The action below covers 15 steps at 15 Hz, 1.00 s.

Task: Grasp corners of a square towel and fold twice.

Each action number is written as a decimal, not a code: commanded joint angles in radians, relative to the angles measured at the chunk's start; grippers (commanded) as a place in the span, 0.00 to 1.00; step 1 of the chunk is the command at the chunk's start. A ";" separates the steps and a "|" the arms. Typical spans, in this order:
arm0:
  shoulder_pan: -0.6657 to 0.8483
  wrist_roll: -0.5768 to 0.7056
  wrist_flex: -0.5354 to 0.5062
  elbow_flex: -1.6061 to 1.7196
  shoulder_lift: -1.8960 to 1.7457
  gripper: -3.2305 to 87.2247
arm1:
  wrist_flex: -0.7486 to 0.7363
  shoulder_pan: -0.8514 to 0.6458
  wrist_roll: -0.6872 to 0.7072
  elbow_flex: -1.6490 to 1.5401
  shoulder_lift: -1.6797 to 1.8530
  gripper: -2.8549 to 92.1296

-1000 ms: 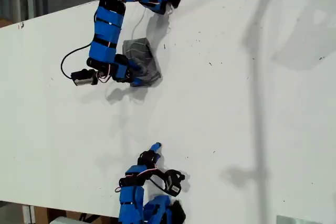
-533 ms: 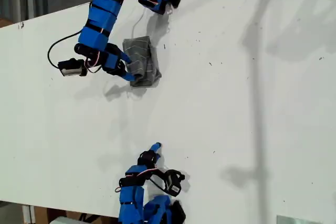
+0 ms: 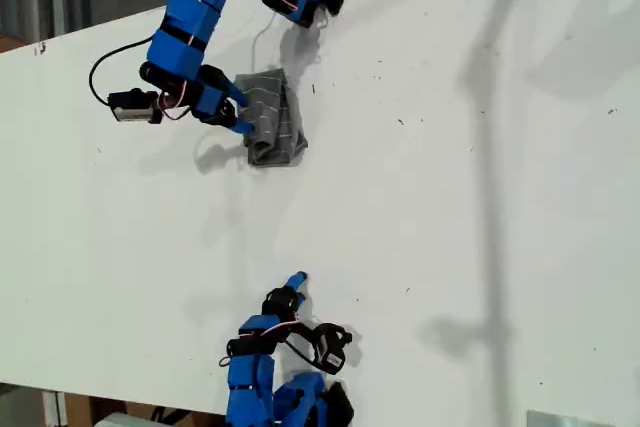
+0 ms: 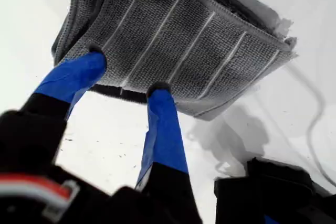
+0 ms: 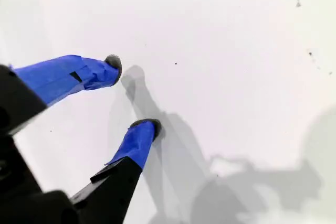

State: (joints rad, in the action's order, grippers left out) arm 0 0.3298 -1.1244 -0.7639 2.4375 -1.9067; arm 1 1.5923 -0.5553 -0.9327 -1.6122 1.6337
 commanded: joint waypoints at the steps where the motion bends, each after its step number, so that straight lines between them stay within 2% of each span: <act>1: 0.006 -0.003 -0.008 -0.040 -0.003 0.25 | -0.084 -0.003 -0.025 -0.067 0.021 0.25; 4: 0.006 -0.005 -0.008 -0.037 -0.005 0.25 | -0.204 0.089 -0.127 -0.195 -0.064 0.25; 6: 0.005 -0.006 -0.008 -0.034 -0.008 0.25 | -0.227 0.287 -0.293 -0.204 -0.163 0.25; 7: 0.003 -0.006 -0.006 -0.035 -0.008 0.25 | -0.235 0.336 -0.344 -0.204 -0.184 0.25; 9: 0.003 -0.005 -0.006 -0.035 -0.006 0.25 | -0.268 0.339 -0.368 -0.232 -0.193 0.25; 10: 0.003 -0.005 -0.006 -0.035 -0.008 0.25 | -0.256 0.325 -0.359 -0.225 -0.187 0.25; 13: 0.005 -0.003 -0.006 -0.035 -0.008 0.25 | -0.011 0.258 -0.307 -0.074 -0.031 0.25; 15: 0.005 -0.003 -0.006 -0.035 -0.008 0.25 | 0.081 0.189 -0.272 -0.054 0.183 0.25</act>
State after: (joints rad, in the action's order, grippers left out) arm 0 0.3298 -1.1244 -0.7639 2.4375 -1.9067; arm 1 1.6230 -0.3298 -1.2272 -1.7242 1.6414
